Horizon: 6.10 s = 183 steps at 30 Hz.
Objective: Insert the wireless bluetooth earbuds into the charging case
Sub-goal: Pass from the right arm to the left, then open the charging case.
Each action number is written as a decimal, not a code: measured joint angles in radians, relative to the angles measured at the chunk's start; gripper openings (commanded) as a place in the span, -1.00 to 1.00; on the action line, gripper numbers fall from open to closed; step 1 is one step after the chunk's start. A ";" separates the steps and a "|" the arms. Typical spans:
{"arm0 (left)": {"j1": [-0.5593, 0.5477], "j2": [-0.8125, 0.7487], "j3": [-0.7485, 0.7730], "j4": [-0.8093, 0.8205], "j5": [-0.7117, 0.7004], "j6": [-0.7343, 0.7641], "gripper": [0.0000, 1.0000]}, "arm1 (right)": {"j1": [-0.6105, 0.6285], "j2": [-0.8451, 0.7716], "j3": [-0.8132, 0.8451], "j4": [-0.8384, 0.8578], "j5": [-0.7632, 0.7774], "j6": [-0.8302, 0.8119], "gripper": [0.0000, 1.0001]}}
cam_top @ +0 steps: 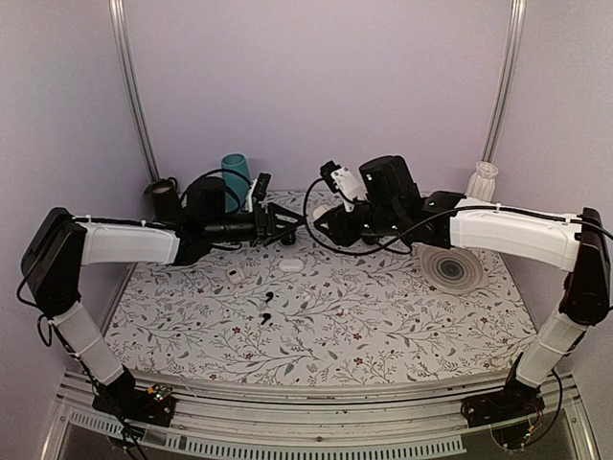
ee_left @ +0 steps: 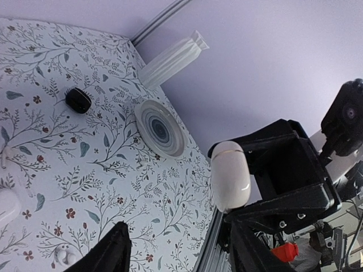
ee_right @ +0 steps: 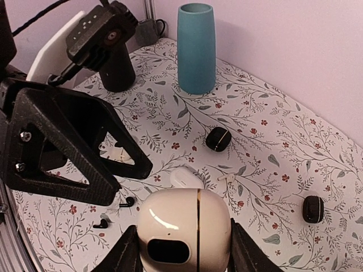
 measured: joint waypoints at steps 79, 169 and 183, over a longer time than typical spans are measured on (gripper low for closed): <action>-0.064 0.021 0.140 0.024 0.026 0.006 -1.00 | 0.039 -0.055 -0.056 0.074 -0.050 -0.106 0.98; -0.026 -0.175 -0.077 0.500 0.216 0.102 -1.00 | -0.078 -0.170 -0.123 0.403 -0.543 0.416 0.24; -0.026 -0.175 -0.046 0.474 0.215 0.103 -1.00 | -0.053 -0.185 -0.143 0.406 -0.555 0.355 0.07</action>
